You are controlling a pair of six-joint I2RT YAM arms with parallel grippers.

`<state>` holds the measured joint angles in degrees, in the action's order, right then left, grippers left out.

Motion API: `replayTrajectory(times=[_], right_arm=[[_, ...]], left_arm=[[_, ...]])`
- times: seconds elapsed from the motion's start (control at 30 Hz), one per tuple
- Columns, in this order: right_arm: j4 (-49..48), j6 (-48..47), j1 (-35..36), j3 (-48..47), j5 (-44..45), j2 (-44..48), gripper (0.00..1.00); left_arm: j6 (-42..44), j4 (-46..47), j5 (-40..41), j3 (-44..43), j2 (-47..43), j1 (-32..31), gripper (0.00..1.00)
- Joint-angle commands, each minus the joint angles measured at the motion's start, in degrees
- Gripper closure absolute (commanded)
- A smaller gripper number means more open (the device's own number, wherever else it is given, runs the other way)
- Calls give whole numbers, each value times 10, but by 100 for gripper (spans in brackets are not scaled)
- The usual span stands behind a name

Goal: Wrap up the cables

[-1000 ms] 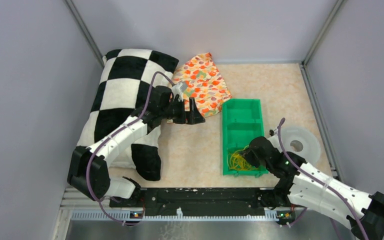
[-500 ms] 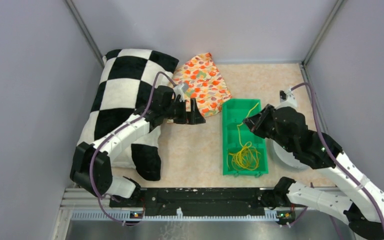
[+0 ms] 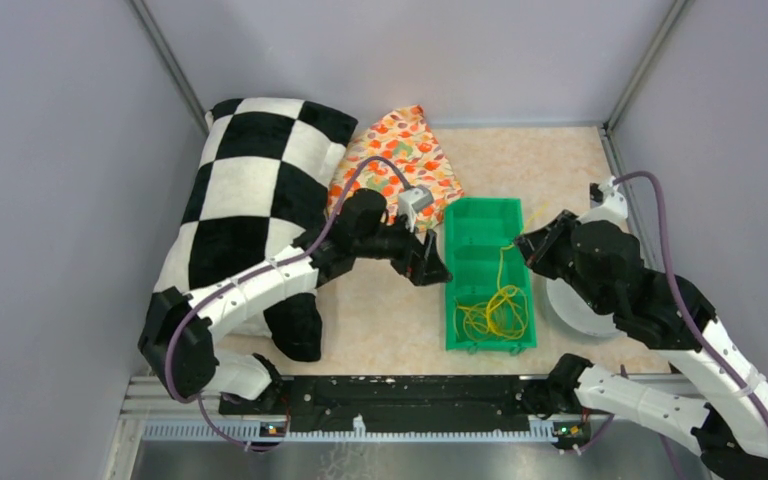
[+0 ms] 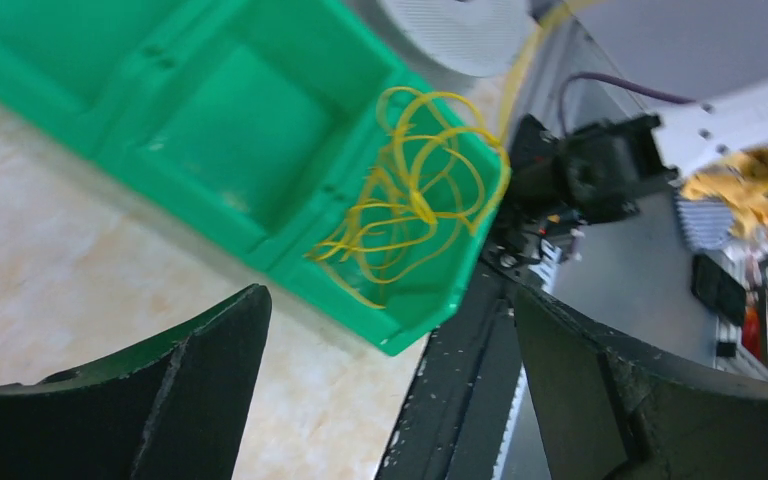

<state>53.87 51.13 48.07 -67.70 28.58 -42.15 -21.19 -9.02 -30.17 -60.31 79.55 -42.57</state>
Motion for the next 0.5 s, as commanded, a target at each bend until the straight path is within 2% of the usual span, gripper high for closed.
replayTrajectory(times=[0.0,0.13,0.47], right_arm=[[-39,-11,-4,-39,37,-6,100],[-49,-12,-4,-42,34,-14,100],[-71,5,-4,-23,24,-11,100]], left_arm=[[-20,153,-35,32,-16,-45,4],[-63,258,-30,59,-19,-63,5],[-93,364,14,57,41,-124,8]])
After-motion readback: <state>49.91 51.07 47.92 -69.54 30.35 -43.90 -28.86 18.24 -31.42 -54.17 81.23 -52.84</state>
